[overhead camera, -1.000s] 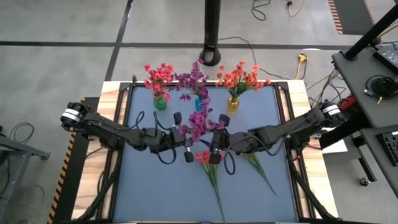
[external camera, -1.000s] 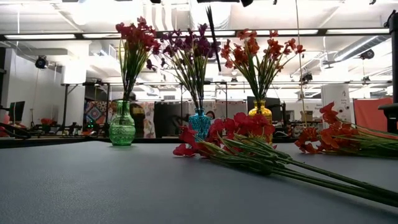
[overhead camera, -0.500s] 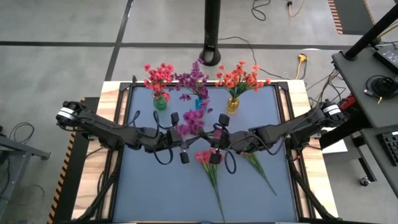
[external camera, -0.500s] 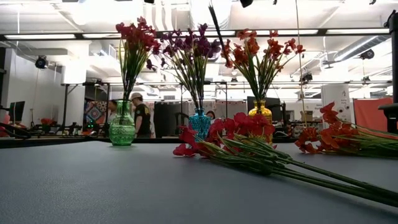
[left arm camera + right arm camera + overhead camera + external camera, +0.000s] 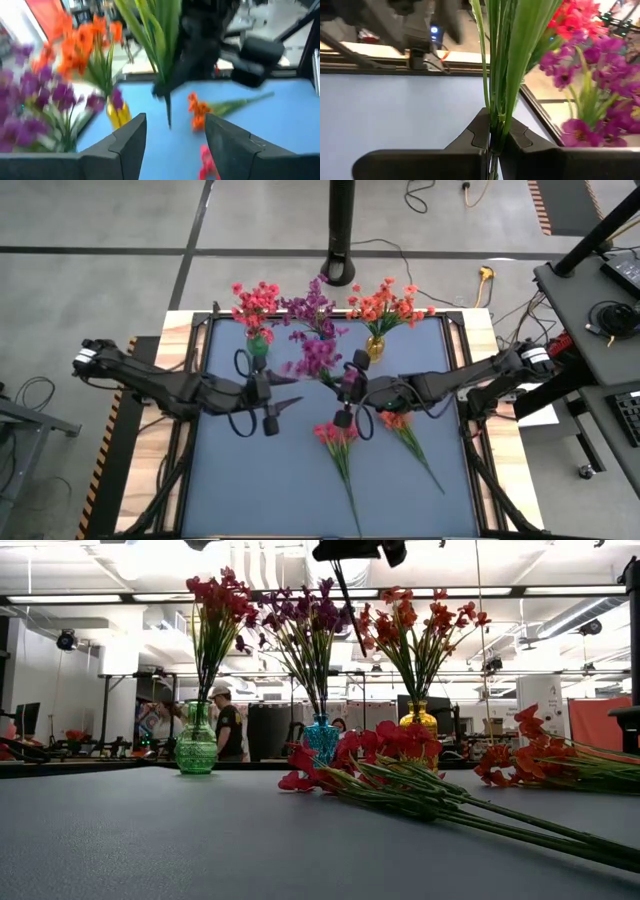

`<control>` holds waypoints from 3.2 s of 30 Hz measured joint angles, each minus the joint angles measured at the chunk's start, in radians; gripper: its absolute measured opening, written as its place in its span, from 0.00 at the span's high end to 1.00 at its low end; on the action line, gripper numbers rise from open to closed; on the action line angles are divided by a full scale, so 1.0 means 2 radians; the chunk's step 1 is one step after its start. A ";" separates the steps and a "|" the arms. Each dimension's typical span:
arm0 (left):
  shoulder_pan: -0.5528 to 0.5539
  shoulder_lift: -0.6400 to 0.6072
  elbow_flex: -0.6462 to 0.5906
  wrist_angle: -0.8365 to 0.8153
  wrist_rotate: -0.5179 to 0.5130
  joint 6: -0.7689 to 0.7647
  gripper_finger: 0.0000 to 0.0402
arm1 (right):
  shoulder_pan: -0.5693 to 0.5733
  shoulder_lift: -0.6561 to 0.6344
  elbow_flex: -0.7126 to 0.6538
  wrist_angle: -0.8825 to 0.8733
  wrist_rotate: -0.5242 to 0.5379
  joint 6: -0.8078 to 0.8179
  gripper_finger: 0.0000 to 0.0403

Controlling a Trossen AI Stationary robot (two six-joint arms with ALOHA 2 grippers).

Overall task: Sort flowers into vase by color
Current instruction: Put the violet flower into the blue vase

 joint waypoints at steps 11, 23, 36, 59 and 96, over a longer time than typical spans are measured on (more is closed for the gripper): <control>-0.017 -0.044 -0.019 -0.167 -0.052 -0.101 0.57 | -0.073 0.005 -0.082 0.228 -0.112 -0.005 0.97; -0.030 -0.083 -0.067 -0.189 -0.190 -0.107 0.58 | -0.100 0.106 -0.084 0.388 -0.108 -0.054 0.97; -0.030 -0.108 -0.067 -0.241 -0.207 -0.126 0.58 | -0.142 0.172 -0.011 0.380 -0.046 -0.062 0.97; -0.030 -0.108 -0.067 -0.254 -0.207 -0.133 0.57 | -0.170 0.164 -0.012 0.347 -0.020 -0.121 0.97; -0.030 -0.108 -0.067 -0.258 -0.207 -0.133 0.57 | -0.194 0.171 -0.021 0.347 -0.024 -0.114 0.97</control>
